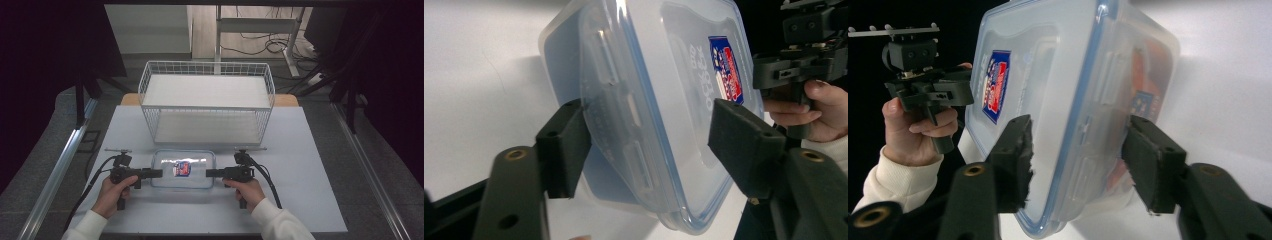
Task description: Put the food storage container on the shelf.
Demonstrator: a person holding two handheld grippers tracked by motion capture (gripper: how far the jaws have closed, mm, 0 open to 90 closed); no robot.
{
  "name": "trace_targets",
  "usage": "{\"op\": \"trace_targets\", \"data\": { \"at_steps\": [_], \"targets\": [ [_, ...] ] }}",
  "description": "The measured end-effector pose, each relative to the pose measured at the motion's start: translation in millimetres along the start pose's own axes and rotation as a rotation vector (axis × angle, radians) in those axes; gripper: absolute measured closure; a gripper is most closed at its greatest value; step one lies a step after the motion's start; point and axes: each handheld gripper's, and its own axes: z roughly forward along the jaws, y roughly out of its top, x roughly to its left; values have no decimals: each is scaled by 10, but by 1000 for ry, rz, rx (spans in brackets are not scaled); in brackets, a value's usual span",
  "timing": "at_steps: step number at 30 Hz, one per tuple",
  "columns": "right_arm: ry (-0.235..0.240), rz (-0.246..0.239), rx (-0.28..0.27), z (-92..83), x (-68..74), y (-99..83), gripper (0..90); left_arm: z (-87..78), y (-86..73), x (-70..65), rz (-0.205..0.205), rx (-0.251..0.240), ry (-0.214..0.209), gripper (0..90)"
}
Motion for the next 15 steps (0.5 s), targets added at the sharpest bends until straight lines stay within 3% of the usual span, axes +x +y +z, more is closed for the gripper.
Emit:
{"op": "trace_targets", "data": {
  "at_steps": [15],
  "targets": [
    [-7,-24,-16,-67,62,-21,522,-58,-20,-53,17,-16,0,421]
  ]
}}
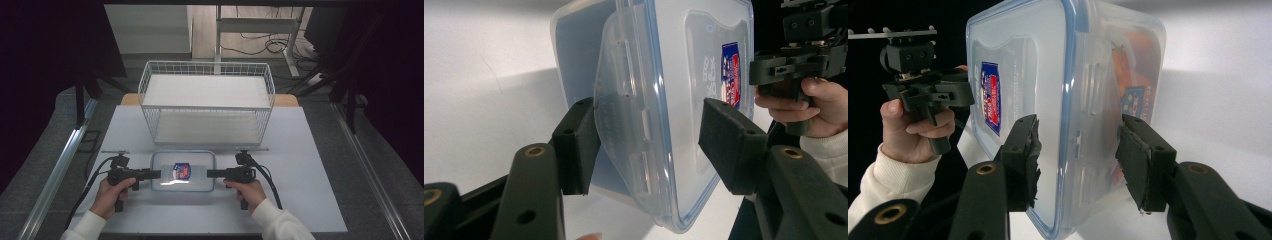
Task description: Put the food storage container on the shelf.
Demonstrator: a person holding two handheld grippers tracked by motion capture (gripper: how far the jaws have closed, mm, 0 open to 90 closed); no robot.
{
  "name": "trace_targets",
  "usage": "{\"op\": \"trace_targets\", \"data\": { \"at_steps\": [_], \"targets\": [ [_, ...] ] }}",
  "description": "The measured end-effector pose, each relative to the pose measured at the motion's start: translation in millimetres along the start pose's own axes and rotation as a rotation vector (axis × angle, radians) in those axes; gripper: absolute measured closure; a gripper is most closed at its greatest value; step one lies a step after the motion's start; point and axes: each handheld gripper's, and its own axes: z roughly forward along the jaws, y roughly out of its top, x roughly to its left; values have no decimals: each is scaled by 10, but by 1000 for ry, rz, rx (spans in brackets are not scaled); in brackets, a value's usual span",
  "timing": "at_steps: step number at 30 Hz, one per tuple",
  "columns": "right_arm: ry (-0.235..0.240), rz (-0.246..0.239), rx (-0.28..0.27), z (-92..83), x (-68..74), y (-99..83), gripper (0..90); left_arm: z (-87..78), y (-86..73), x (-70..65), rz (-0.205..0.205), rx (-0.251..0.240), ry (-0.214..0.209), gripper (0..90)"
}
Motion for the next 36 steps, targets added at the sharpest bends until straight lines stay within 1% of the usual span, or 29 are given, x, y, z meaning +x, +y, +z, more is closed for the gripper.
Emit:
{"op": "trace_targets", "data": {
  "at_steps": [2,7,10,11,16,21,22,23,24,26,27,28,33,36],
  "targets": [
    [1,1,-2,-5,-1,2,527,-5,7,-2,3,-2,2,428],
    [-4,-15,-14,-14,15,3,531,0,27,-10,-4,-8,6,434],
    [-7,-21,-21,-29,16,15,532,9,60,-35,11,-7,12,433],
    [-7,-26,-27,-50,13,33,531,24,89,-55,22,-7,14,432],
    [-12,-36,-37,-96,0,77,531,70,168,-66,33,-4,11,433],
    [-7,-29,-52,-154,-79,169,531,164,329,-82,49,-4,11,434],
    [-11,-34,-57,-172,-90,201,531,191,366,-81,53,-3,9,434],
    [-18,-50,-63,-208,-112,276,532,214,403,-78,54,-5,8,435],
    [-18,-50,-63,-208,-112,276,532,237,440,-76,54,-7,6,435],
    [-25,-61,-68,-239,-135,351,531,285,517,-73,60,-12,5,436],
    [-24,-68,-74,-264,-174,430,531,336,597,-65,64,-17,4,436],
    [-24,-68,-74,-264,-174,430,531,336,597,-65,64,-17,4,436],
    [-27,-78,-85,-320,-307,620,531,486,794,-44,76,-25,6,436],
    [-31,-83,-101,-356,-368,711,531,563,889,-41,81,-40,6,436]
  ]
}}
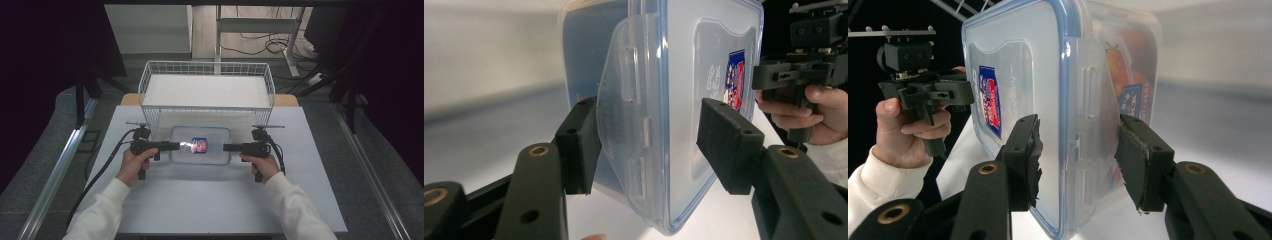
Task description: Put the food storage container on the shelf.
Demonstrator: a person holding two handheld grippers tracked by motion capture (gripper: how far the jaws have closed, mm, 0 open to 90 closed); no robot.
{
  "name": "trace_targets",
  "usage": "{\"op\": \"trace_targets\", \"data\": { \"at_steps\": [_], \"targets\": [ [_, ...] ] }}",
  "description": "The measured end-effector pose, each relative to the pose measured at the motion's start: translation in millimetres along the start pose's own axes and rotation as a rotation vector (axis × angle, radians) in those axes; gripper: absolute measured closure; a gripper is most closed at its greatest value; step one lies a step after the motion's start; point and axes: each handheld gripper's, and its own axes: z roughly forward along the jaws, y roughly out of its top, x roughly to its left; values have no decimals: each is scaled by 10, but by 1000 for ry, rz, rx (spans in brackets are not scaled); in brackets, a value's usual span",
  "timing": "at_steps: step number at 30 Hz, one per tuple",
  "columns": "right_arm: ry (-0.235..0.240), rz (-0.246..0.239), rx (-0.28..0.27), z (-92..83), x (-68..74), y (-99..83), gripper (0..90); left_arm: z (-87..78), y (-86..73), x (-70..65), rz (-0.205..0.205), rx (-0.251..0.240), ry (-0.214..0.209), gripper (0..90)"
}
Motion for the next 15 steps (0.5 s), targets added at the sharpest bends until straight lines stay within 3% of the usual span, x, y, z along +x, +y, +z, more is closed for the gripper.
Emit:
{"op": "trace_targets", "data": {
  "at_steps": [6,8,15],
  "targets": [
    [-24,-17,-28,-31,-117,104,526,160,92,41,9,-17,-3,435],
    [-31,-19,-36,-22,-154,113,523,210,85,61,-5,-19,-1,435],
    [-59,-19,-34,23,-282,78,512,329,36,128,4,-16,6,431]
  ]
}}
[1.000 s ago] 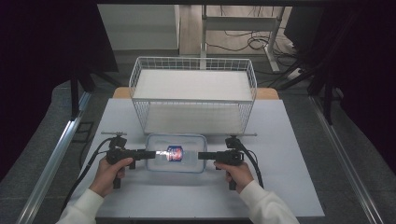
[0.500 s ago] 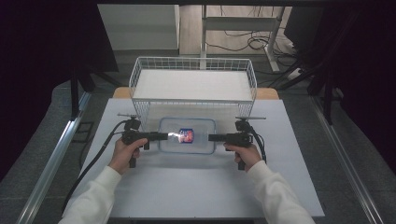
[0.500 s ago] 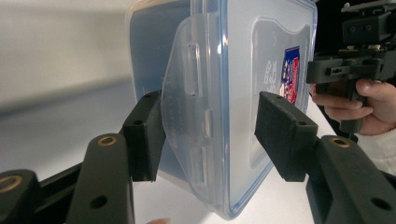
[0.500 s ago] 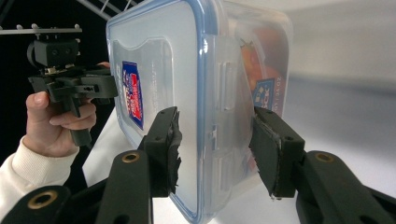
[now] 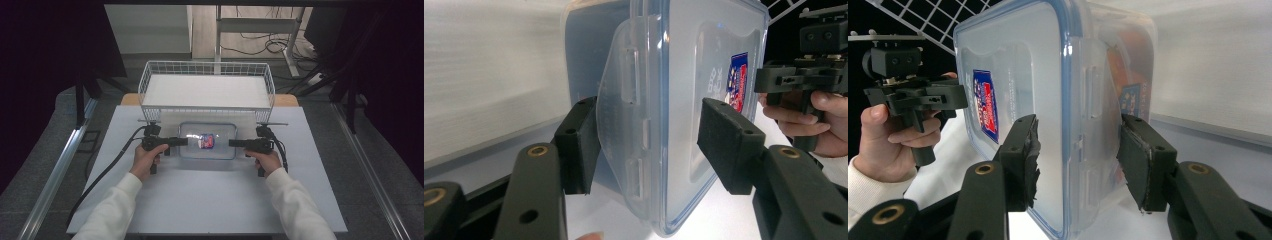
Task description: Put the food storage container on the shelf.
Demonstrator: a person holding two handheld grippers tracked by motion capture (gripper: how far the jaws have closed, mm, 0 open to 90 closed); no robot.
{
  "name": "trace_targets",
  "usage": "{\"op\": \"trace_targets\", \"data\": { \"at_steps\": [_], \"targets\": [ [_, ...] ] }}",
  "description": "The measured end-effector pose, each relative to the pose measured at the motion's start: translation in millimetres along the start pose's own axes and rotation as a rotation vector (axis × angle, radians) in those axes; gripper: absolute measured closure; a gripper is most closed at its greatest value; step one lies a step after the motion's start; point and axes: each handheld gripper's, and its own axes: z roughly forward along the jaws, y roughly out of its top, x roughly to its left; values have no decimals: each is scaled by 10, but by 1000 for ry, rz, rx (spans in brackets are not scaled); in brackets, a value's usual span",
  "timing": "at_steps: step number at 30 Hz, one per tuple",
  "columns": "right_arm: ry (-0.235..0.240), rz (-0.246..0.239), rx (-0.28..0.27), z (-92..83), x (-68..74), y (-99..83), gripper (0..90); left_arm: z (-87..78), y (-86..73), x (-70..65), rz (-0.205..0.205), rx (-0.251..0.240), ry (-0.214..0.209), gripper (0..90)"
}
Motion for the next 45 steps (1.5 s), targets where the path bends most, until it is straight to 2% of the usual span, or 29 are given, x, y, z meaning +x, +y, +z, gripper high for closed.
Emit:
{"op": "trace_targets", "data": {
  "at_steps": [7,9,10,13,15,18,20,21,23,24,27,29,30,32,35,38,39,40,41,42,43,45],
  "targets": [
    [15,62,-43,19,-63,-21,505,39,-5,17,-25,-26,8,413],
    [5,86,-61,32,-73,-29,505,61,-4,32,-47,-39,3,405],
    [-5,128,-84,49,-70,-27,501,72,-3,42,-59,-47,0,397],
    [-15,145,-100,64,-76,-25,496,95,1,72,-81,-55,-11,389],
    [-17,159,-111,71,-87,-24,493,98,3,83,-80,-61,-11,385],
    [-19,162,-110,69,-98,-22,489,103,0,90,-81,-63,-15,376],
    [-56,141,-119,64,-58,-31,419,104,1,93,-88,-66,-30,324],
    [-56,141,-119,64,-58,-31,419,102,1,90,-84,-71,-35,324],
    [-84,129,-131,53,-23,-46,365,91,-5,47,-82,-81,-20,298],
    [-89,131,-141,31,3,-56,359,81,-9,34,-62,-74,-9,283],
    [-126,90,-164,-48,93,-96,317,24,-53,-36,-18,-72,31,267],
    [-160,69,-180,-127,164,-150,286,-38,-99,-70,-2,-85,20,268],
    [-209,46,-177,-207,228,-218,269,-73,-120,-87,11,-79,26,256],
    [-224,29,-172,-244,259,-257,269,-143,-174,-127,31,-64,46,255],
    [-275,-66,-144,-341,349,-377,279,-236,-269,-192,59,-43,49,253],
    [-323,-184,-109,-392,441,-501,318,-319,-375,-261,80,-28,57,253],
    [-328,-216,-97,-397,470,-541,336,-345,-412,-281,84,-27,58,251],
    [-331,-273,-60,-382,535,-611,370,-370,-450,-304,91,-28,64,254],
    [-331,-273,-60,-382,535,-611,370,-398,-489,-328,94,-32,64,254],
    [-318,-331,-21,-349,614,-672,428,-430,-520,-349,107,-29,64,255],
    [-318,-331,-21,-349,614,-672,428,-458,-550,-374,118,-28,67,255],
    [-305,-379,11,-293,699,-727,473,-515,-607,-420,144,-26,83,255]
  ]
}}
